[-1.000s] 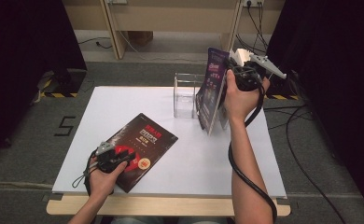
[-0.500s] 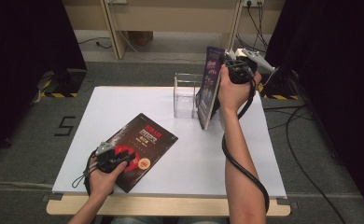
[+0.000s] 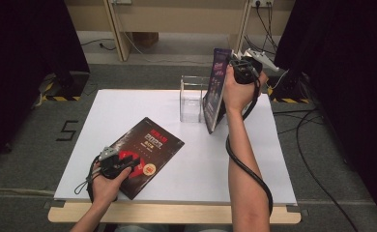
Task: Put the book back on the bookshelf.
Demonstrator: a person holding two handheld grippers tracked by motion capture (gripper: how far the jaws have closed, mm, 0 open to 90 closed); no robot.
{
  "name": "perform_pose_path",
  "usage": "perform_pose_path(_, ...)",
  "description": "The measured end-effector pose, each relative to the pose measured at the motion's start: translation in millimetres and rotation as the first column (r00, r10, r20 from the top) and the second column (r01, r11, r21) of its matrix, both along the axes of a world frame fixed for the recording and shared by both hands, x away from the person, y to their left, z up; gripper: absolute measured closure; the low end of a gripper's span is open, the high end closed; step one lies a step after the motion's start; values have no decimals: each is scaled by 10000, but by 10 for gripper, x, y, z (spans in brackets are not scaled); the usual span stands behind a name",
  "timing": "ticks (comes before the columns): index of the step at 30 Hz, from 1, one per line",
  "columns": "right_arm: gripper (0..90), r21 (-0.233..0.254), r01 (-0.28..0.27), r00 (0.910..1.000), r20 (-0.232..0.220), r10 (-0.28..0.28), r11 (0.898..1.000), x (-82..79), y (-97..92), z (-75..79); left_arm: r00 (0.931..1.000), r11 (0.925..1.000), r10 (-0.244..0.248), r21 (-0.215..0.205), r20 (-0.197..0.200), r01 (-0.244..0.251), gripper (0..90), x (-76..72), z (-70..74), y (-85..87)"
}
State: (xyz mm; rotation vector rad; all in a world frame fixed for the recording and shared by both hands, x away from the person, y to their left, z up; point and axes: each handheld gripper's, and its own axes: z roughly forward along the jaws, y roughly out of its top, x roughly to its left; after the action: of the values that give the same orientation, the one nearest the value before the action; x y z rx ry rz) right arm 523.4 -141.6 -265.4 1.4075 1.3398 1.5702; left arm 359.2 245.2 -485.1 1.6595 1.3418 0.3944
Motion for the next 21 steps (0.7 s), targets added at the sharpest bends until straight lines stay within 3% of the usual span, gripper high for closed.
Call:
perform_pose_path(10, 832, -318, 73, 9997, -226, -80, 9995, -3, 21, -215, 10000, 10000, -32, 15, -12, 32, 589, 1, -9, -1)
perform_pose_path(17, 819, -667, 126, 9999, 42, -124, 9977, -213, -32, -284, 10000, 10000, -60, 53, -17, 60, 589, -11, -14, -11)
perform_pose_path(21, 815, -863, 37, 9999, -155, -51, 9963, -390, -112, -288, 9999, 9999, -96, 77, -48, 97, 589, -14, -21, -32)
